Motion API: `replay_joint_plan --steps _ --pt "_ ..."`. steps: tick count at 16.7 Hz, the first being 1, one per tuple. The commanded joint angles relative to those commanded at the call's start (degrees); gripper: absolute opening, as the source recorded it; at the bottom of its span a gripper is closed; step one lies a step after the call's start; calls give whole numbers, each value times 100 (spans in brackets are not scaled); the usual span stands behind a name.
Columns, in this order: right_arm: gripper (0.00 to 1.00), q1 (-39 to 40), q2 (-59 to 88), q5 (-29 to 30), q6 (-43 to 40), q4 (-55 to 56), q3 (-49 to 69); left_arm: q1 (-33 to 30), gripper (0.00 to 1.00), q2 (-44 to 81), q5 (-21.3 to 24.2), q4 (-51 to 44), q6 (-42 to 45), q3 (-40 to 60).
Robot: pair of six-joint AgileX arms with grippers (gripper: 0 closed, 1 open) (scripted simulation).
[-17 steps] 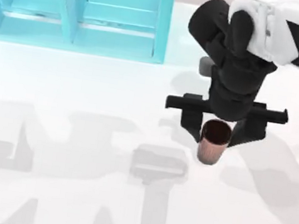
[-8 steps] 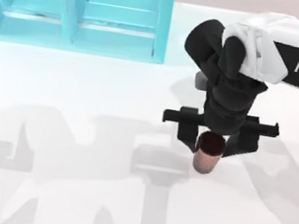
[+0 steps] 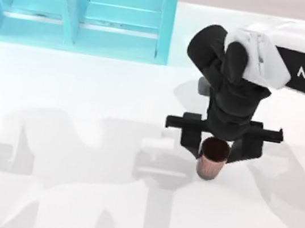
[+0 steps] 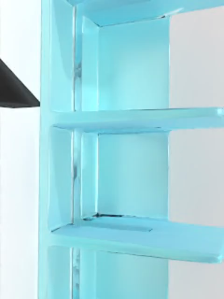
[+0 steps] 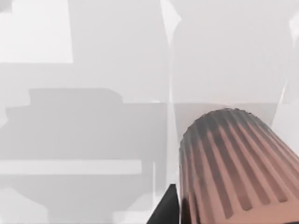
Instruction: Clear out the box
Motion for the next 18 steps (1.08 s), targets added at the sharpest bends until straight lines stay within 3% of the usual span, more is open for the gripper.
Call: replay_joint_plan --steps 10,18 --pt "98 0 0 0 0 0 0 0 100 0 0 0 0 0" --pt "100 0 0 0 0 0 0 0 100 0 0 0 0 0"
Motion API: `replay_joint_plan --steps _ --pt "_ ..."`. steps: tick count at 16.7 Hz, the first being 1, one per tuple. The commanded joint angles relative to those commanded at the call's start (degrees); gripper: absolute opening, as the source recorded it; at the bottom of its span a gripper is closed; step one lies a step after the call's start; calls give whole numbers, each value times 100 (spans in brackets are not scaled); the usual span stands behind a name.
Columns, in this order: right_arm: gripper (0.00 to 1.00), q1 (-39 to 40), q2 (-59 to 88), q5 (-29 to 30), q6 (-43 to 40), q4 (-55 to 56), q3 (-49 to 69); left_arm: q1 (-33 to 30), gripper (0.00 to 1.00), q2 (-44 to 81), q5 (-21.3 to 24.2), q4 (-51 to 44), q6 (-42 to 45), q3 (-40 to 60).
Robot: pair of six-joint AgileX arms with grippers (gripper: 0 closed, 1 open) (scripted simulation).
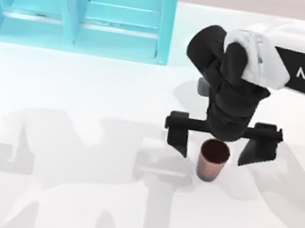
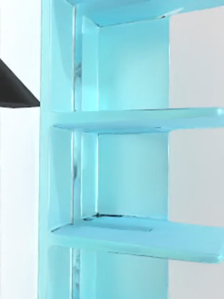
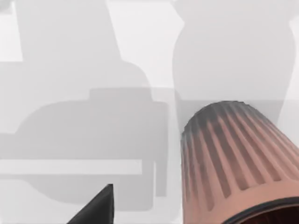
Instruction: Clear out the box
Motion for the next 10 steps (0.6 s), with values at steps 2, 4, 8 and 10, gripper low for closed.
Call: replay_joint_plan --steps 2,4,8,10 --pt "100 -9 2 -4 1 -16 14 0 100 0 0 0 0 0" --pt "100 -7 13 -35 8 -217 180 0 100 0 0 0 0 0" --pt "100 -11 -30 -27 23 -1064 871 0 100 0 0 0 0 0" --pt "100 -9 -104 -7 8 -1533 1264 0 100 0 0 0 0 0"
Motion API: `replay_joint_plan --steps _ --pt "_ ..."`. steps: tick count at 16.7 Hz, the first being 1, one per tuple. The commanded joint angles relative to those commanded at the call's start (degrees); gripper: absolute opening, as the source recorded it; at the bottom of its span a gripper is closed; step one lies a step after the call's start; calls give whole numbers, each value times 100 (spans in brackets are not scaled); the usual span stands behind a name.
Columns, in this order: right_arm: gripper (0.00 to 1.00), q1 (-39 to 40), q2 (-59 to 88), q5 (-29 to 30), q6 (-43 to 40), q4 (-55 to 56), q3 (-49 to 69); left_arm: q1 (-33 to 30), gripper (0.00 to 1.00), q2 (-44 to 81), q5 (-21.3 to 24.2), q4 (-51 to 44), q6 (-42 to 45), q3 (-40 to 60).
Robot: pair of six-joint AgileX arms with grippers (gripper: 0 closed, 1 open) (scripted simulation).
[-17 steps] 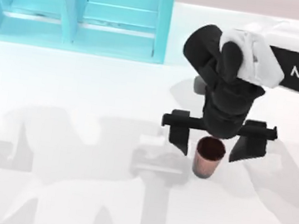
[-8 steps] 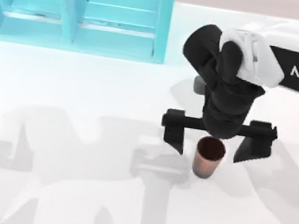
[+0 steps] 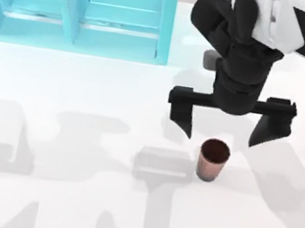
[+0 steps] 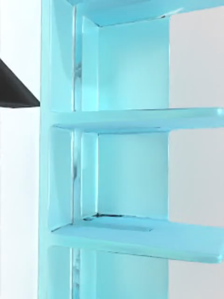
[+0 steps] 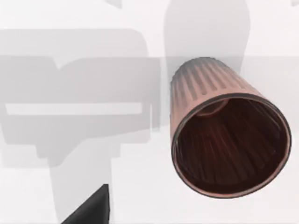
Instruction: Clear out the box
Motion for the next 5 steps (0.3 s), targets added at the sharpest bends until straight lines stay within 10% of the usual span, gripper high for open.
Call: replay_joint_plan --steps 5 --pt "100 -18 -178 5 -29 -623 609 0 100 0 0 0 0 0"
